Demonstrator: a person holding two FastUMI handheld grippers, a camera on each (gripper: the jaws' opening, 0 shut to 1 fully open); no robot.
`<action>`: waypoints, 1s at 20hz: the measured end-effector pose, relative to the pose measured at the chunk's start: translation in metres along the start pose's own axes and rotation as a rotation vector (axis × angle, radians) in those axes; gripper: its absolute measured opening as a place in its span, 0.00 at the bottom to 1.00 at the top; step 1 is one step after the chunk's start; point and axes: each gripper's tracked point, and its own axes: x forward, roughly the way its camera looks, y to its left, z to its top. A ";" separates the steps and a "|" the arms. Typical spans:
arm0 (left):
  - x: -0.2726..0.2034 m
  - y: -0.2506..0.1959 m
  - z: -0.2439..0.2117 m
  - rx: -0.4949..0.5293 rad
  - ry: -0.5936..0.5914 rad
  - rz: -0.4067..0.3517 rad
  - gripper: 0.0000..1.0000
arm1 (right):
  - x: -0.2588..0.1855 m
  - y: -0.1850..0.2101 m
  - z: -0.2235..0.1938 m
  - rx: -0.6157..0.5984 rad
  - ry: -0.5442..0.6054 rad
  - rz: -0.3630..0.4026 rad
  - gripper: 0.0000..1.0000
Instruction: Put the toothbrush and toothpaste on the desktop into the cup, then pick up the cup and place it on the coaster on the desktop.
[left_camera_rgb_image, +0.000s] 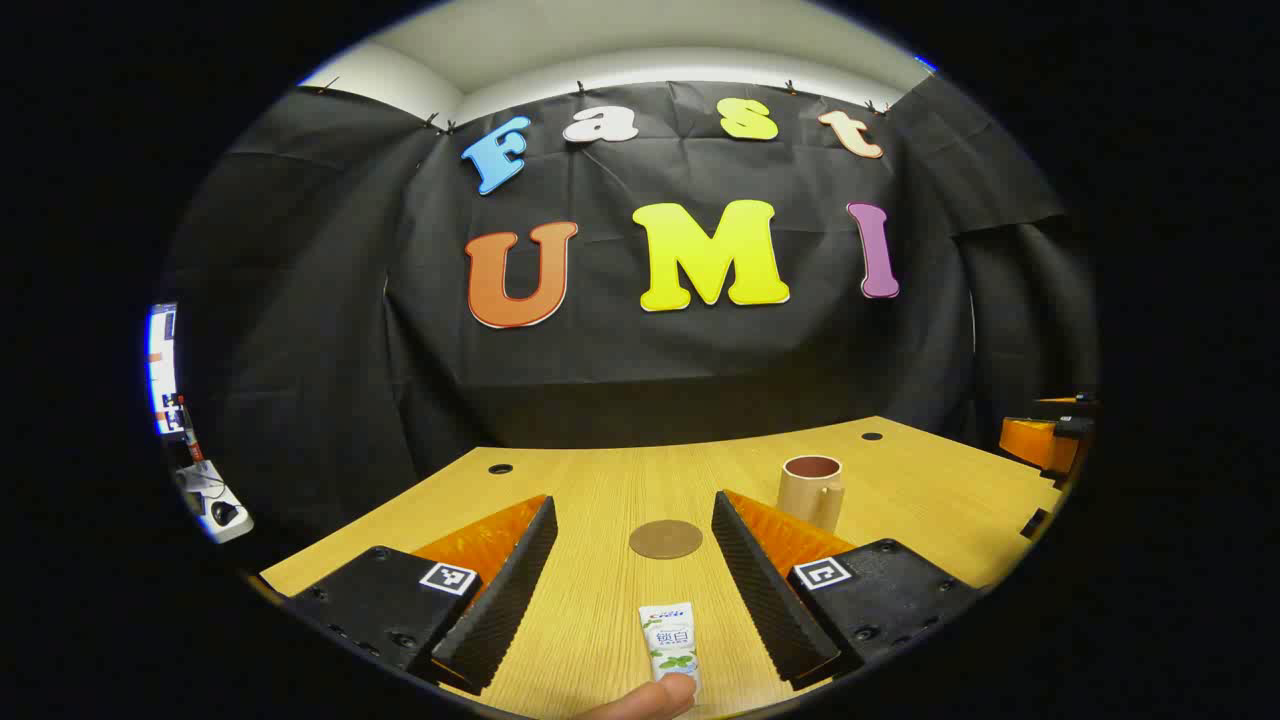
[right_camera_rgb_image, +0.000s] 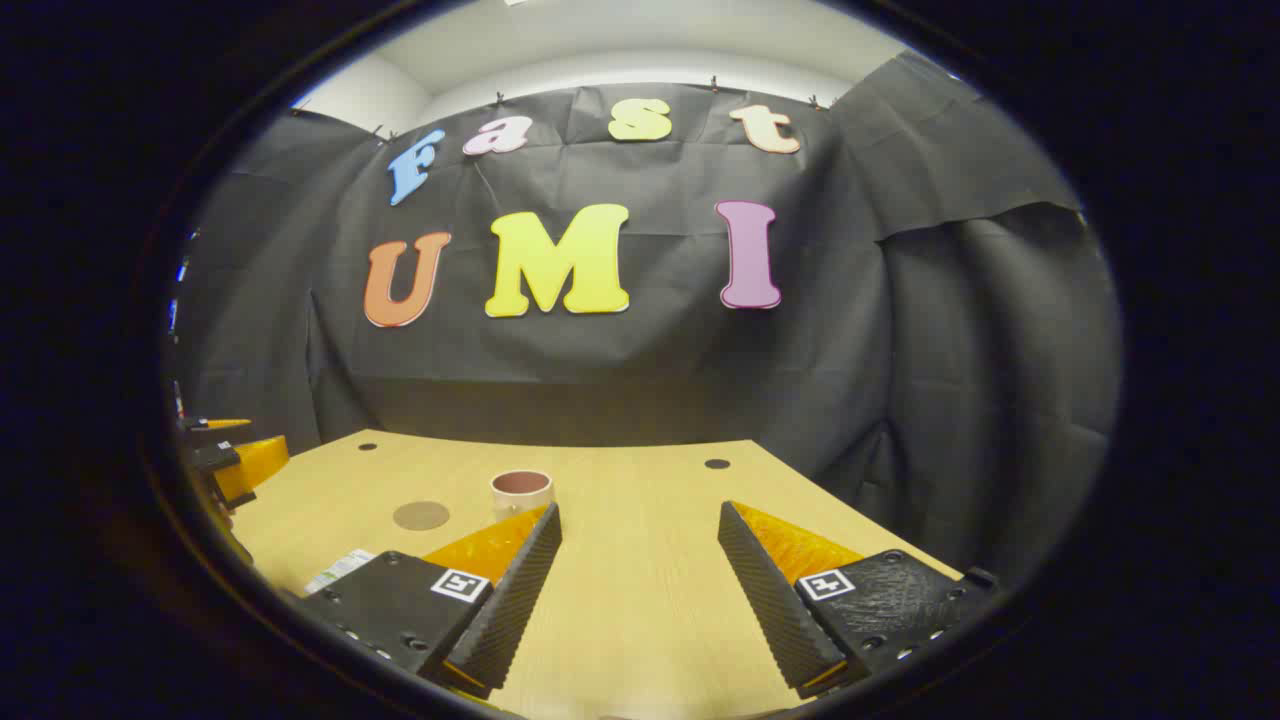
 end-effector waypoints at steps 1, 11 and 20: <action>0.001 -0.001 -0.002 -0.003 0.005 -0.004 0.99 | 0.001 0.001 -0.002 0.002 0.006 0.003 0.96; 0.000 -0.004 -0.011 -0.030 0.034 -0.027 0.99 | 0.007 0.012 -0.012 -0.038 0.047 0.028 0.96; -0.001 -0.002 -0.018 -0.023 0.029 -0.027 0.99 | 0.022 0.048 -0.057 -0.036 0.187 0.111 0.95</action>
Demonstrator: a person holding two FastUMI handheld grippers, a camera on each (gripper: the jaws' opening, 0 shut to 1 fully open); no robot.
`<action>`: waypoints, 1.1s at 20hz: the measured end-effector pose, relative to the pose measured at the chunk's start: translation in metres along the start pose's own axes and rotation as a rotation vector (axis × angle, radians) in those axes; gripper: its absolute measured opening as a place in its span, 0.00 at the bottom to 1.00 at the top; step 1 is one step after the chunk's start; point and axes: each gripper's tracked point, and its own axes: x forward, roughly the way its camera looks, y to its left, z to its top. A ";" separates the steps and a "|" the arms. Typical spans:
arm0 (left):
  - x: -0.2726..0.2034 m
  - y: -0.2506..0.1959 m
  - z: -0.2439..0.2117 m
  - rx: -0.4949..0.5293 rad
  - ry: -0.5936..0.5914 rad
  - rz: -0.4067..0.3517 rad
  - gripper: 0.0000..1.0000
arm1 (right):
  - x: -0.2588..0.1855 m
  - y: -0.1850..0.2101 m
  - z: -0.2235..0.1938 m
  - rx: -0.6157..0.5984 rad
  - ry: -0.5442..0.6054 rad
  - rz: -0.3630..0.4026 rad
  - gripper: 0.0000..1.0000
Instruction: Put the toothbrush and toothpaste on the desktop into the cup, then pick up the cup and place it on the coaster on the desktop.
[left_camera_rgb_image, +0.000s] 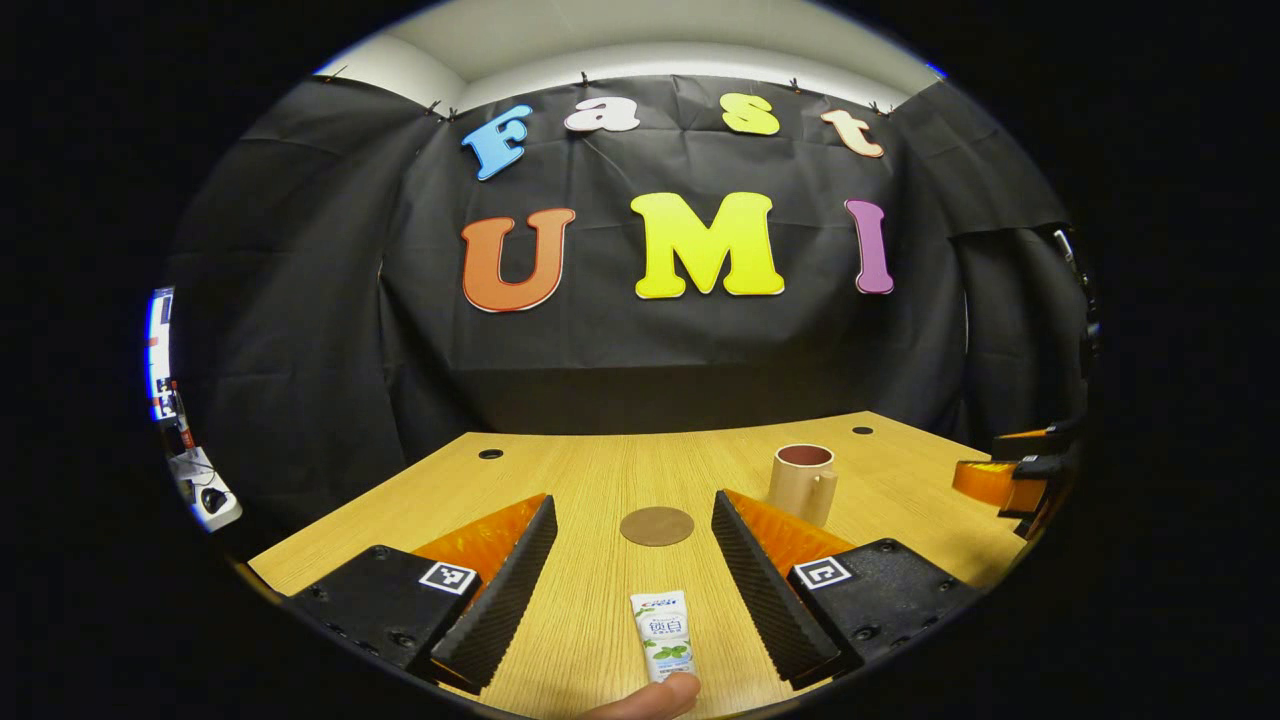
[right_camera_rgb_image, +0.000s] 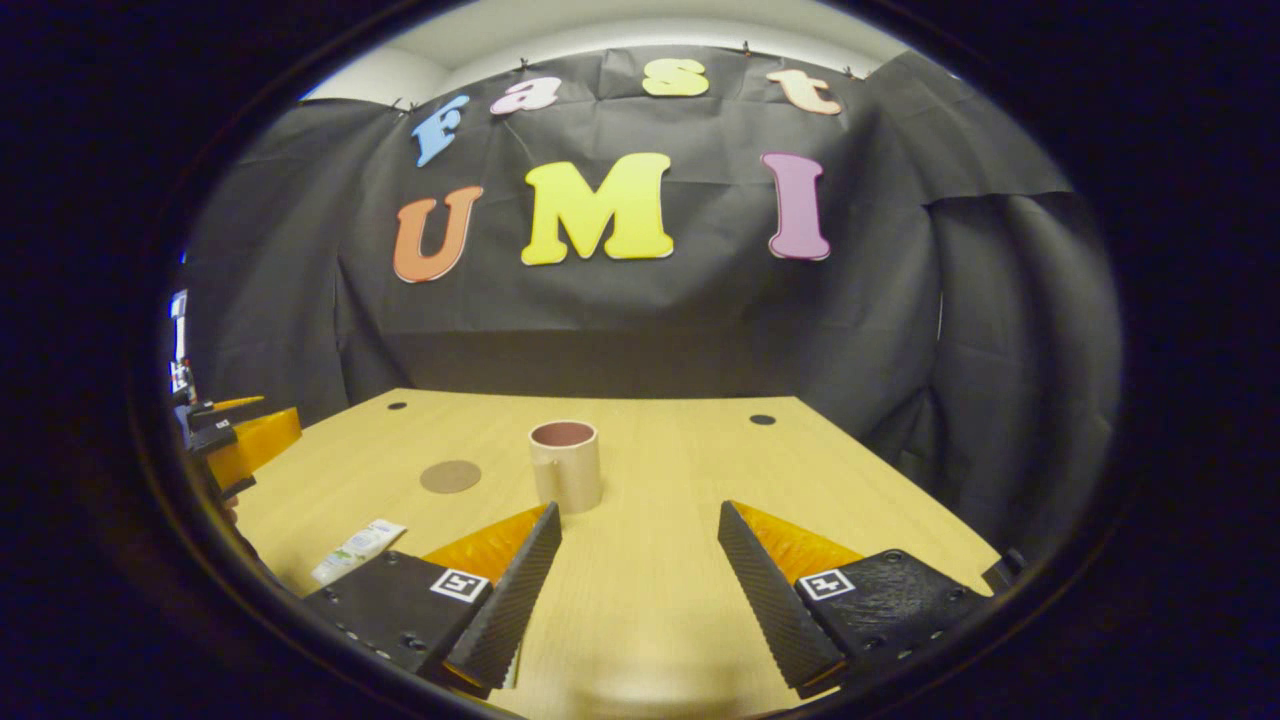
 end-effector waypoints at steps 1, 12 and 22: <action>-0.001 -0.001 -0.003 0.000 0.004 -0.004 0.99 | 0.005 0.007 -0.008 0.003 0.030 0.018 0.95; -0.001 0.008 -0.037 -0.014 0.072 -0.006 0.99 | 0.045 0.086 -0.091 -0.006 0.329 0.152 0.72; 0.000 -0.006 -0.063 -0.069 0.163 -0.060 0.99 | 0.054 0.072 -0.109 0.075 0.410 0.121 0.02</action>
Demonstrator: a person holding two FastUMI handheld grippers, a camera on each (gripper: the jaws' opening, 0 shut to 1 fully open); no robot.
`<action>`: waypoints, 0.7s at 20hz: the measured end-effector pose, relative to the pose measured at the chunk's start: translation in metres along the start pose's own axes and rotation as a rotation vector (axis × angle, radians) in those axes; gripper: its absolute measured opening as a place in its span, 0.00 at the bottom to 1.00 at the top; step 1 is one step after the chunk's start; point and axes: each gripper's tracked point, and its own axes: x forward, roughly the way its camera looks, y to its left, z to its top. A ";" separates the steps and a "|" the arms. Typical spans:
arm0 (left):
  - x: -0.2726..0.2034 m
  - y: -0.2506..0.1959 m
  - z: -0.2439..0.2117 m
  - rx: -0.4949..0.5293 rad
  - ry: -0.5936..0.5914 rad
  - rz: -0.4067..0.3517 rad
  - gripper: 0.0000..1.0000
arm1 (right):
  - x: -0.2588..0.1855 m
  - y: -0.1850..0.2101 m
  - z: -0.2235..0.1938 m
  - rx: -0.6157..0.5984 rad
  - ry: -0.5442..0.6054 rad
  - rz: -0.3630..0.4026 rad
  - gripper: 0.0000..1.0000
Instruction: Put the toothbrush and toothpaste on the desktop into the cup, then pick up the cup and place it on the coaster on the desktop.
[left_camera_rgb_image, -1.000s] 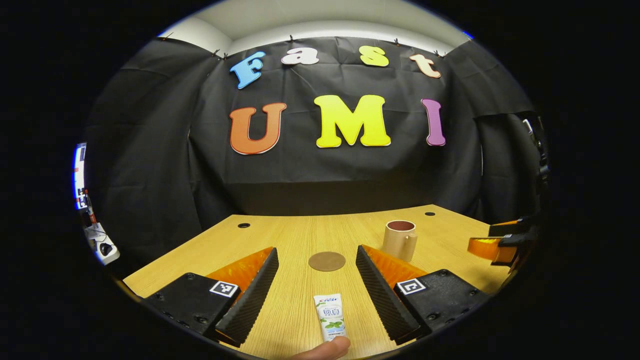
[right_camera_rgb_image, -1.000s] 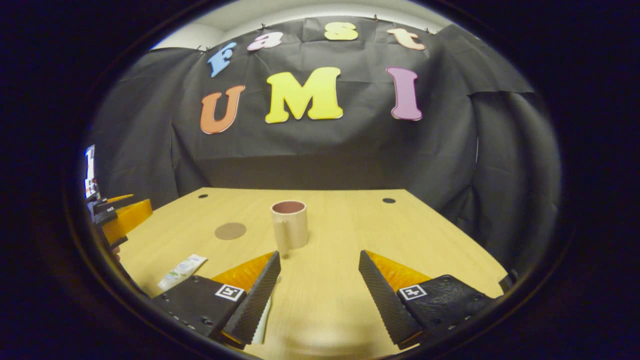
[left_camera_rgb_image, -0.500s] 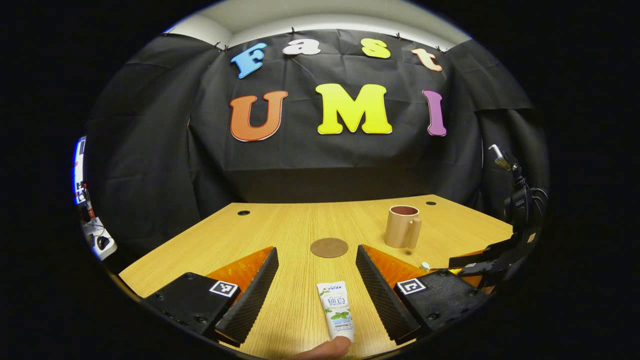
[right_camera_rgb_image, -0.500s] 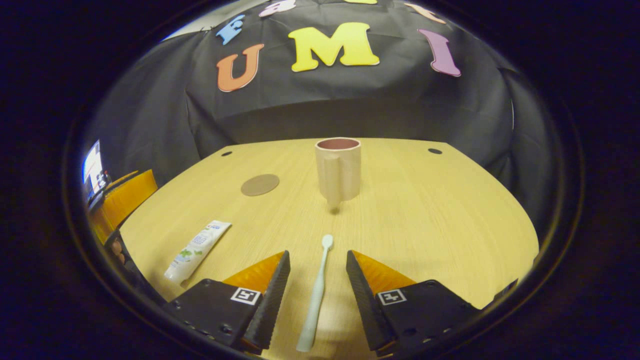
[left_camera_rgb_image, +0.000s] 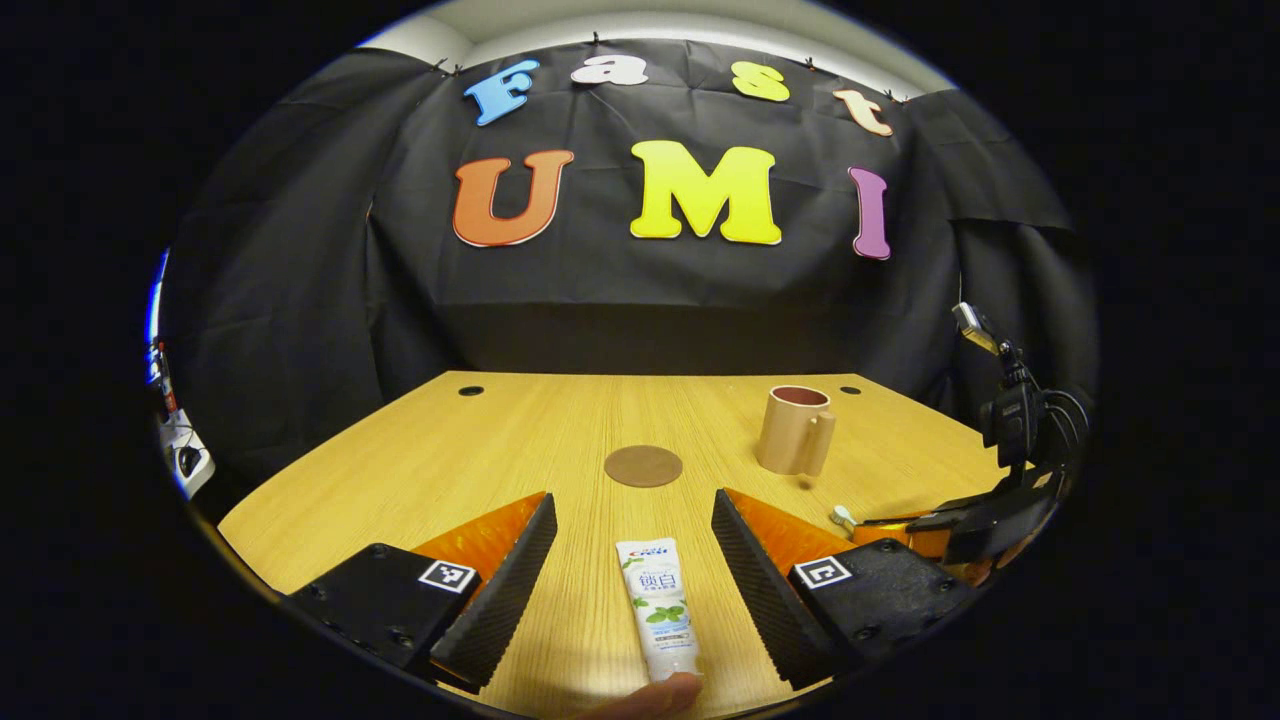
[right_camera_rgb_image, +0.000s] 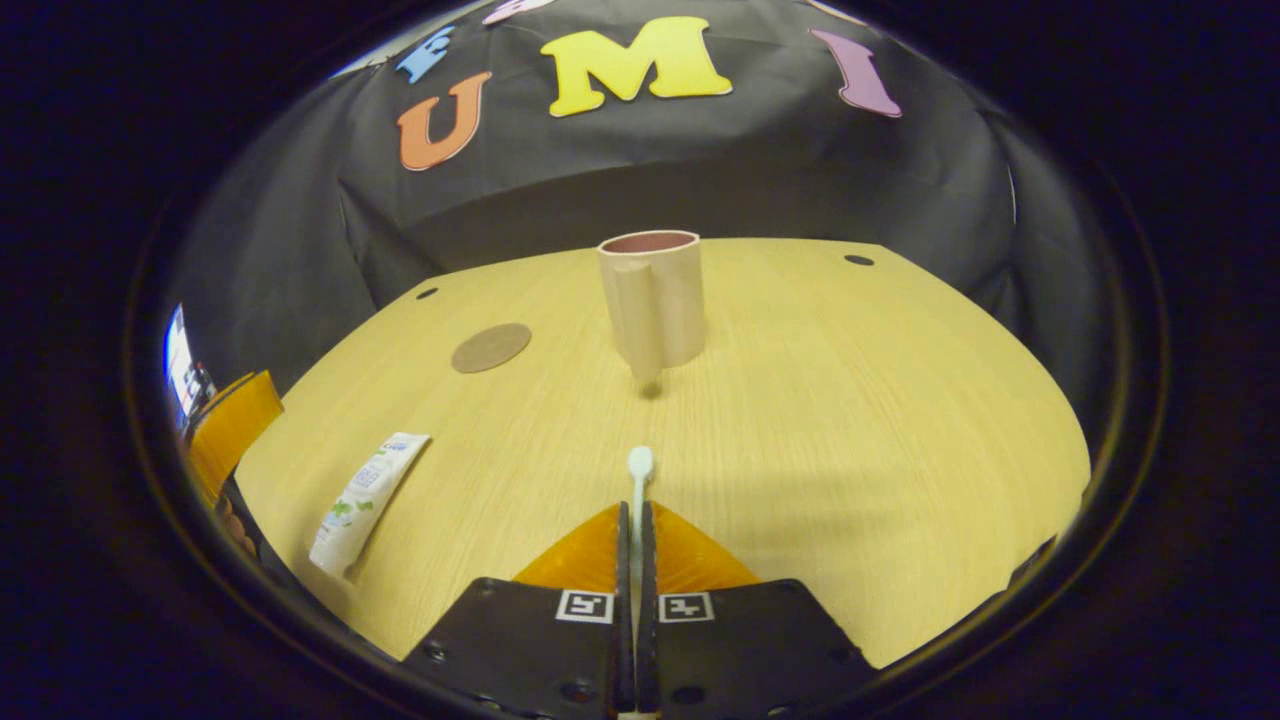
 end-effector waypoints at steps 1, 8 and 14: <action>0.000 -0.003 -0.003 -0.004 0.014 -0.008 0.99 | 0.000 0.000 0.000 0.005 0.000 0.009 0.02; 0.000 -0.015 -0.037 0.003 0.154 -0.034 0.99 | -0.008 -0.003 0.002 0.005 -0.041 0.047 0.00; -0.003 -0.027 -0.074 -0.046 0.329 -0.051 1.00 | -0.035 -0.006 0.024 -0.014 -0.173 0.063 0.01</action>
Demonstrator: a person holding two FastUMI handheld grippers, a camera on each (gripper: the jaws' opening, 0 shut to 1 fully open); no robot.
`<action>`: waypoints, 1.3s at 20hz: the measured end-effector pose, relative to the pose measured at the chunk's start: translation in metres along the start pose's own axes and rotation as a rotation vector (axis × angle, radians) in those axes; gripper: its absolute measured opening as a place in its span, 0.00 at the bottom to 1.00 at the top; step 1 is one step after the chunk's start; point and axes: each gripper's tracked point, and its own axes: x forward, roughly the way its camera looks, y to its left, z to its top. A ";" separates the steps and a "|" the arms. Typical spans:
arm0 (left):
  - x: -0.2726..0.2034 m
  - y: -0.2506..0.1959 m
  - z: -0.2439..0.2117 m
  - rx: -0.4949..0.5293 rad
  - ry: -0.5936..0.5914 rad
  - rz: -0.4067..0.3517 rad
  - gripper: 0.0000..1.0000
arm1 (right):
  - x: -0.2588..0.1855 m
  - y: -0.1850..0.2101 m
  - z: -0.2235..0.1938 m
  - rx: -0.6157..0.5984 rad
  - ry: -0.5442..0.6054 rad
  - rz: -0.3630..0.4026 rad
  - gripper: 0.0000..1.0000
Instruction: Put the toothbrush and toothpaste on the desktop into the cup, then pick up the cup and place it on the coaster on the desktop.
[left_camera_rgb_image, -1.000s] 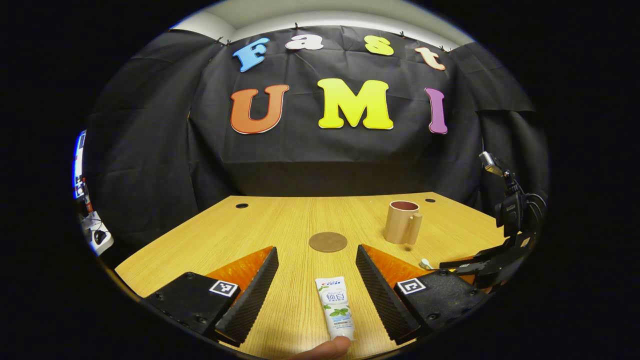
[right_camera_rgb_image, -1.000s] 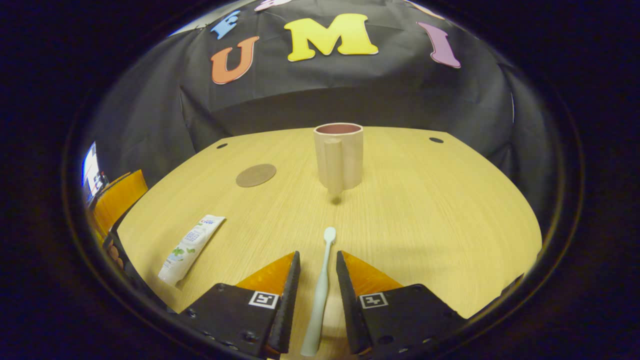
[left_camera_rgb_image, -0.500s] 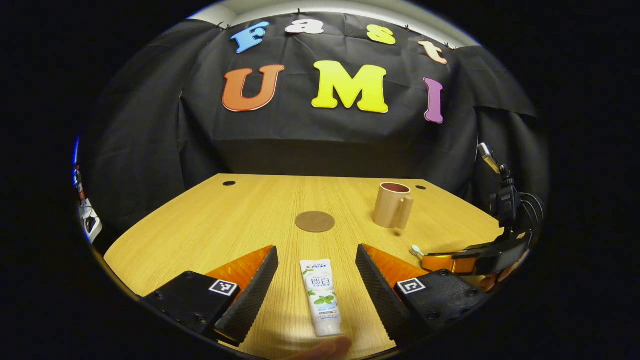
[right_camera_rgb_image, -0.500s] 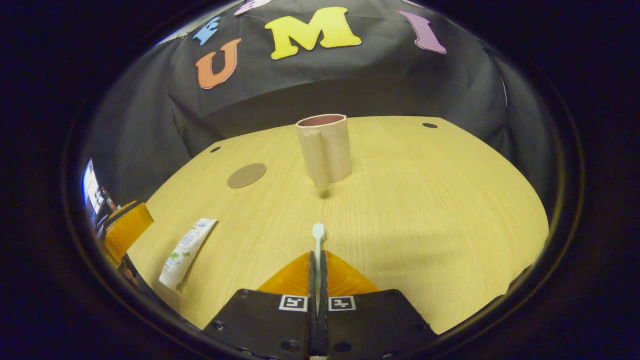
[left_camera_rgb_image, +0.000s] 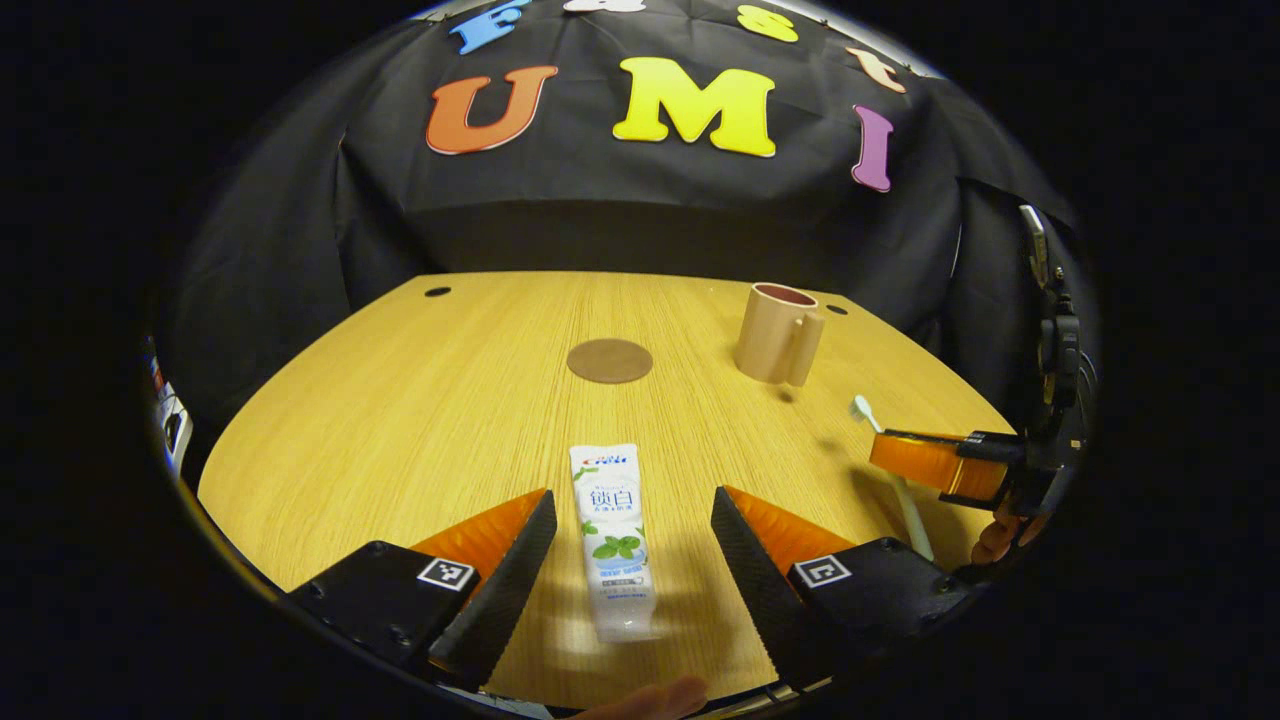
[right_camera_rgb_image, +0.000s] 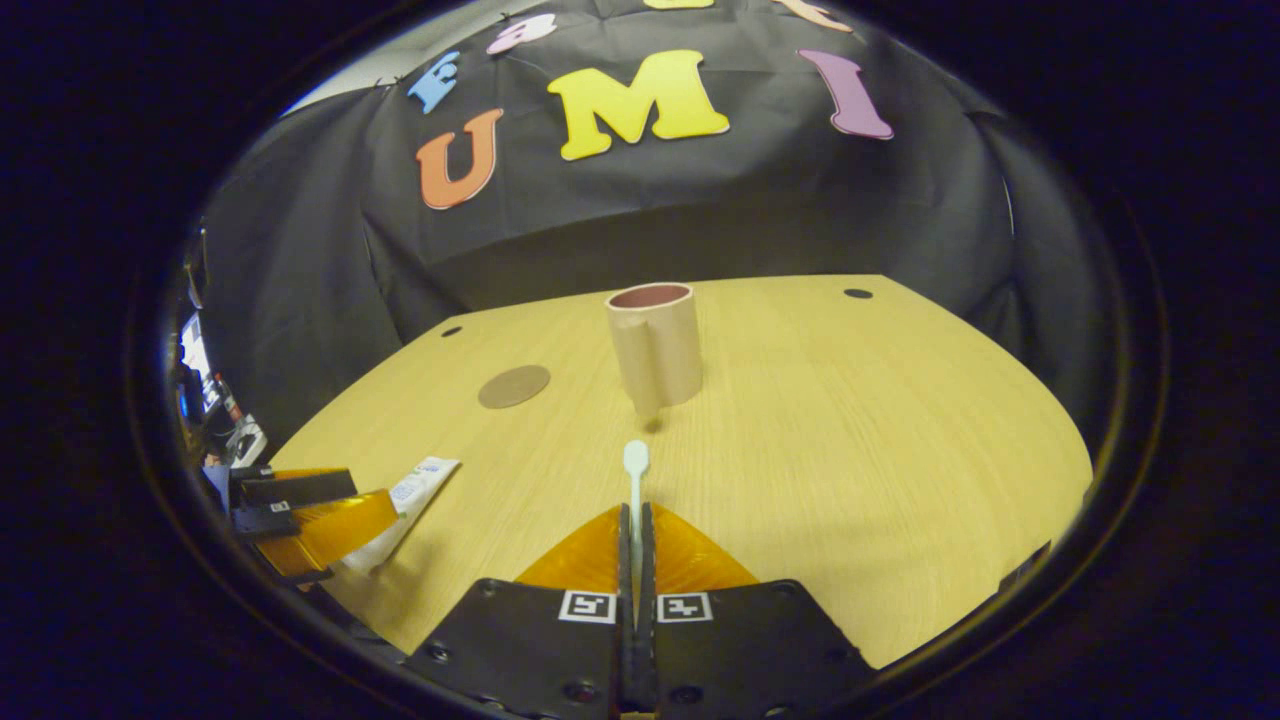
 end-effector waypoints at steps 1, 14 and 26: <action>0.002 0.001 -0.004 -0.012 0.033 0.007 1.00 | -0.004 0.002 0.005 0.002 -0.020 0.009 0.04; 0.017 0.013 -0.022 0.001 0.123 0.033 0.57 | -0.032 0.009 0.045 -0.071 -0.168 -0.002 0.00; 0.003 0.018 0.009 -0.014 -0.029 0.065 0.42 | -0.038 0.014 0.102 -0.086 -0.280 -0.011 0.00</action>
